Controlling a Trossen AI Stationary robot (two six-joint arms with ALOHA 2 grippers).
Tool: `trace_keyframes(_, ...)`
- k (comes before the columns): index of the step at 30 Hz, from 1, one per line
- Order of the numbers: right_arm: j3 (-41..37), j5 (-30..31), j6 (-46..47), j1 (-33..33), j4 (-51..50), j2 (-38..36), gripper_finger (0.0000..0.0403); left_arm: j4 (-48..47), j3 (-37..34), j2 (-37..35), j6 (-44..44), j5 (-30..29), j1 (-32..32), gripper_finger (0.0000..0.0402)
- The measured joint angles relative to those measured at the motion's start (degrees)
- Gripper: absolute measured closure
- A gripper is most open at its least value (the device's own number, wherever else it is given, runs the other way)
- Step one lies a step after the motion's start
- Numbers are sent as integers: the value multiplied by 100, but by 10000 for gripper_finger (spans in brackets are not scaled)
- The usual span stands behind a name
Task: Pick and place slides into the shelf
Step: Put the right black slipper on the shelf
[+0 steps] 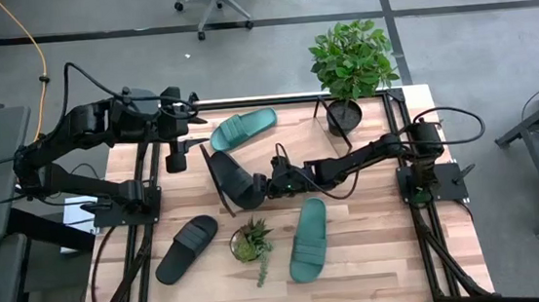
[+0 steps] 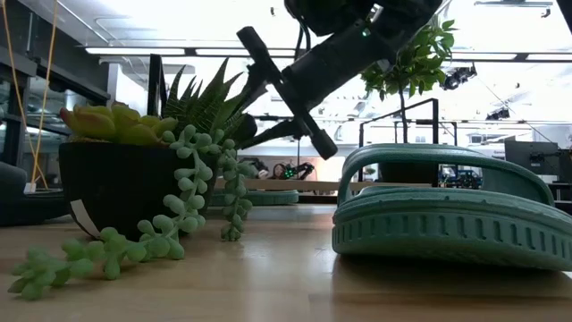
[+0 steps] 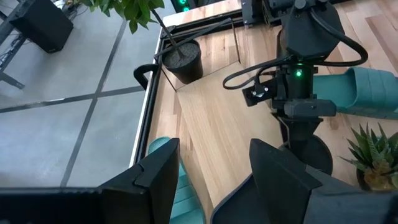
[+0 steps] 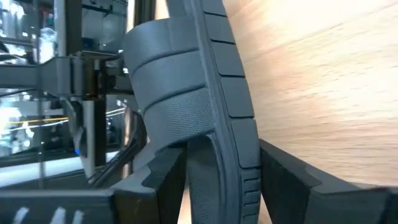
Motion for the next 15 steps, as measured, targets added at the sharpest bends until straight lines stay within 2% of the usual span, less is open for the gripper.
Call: trace_keyframes(15,2,143,-526,46,-91,0,231,-14,1,0,0,0,-1,220)
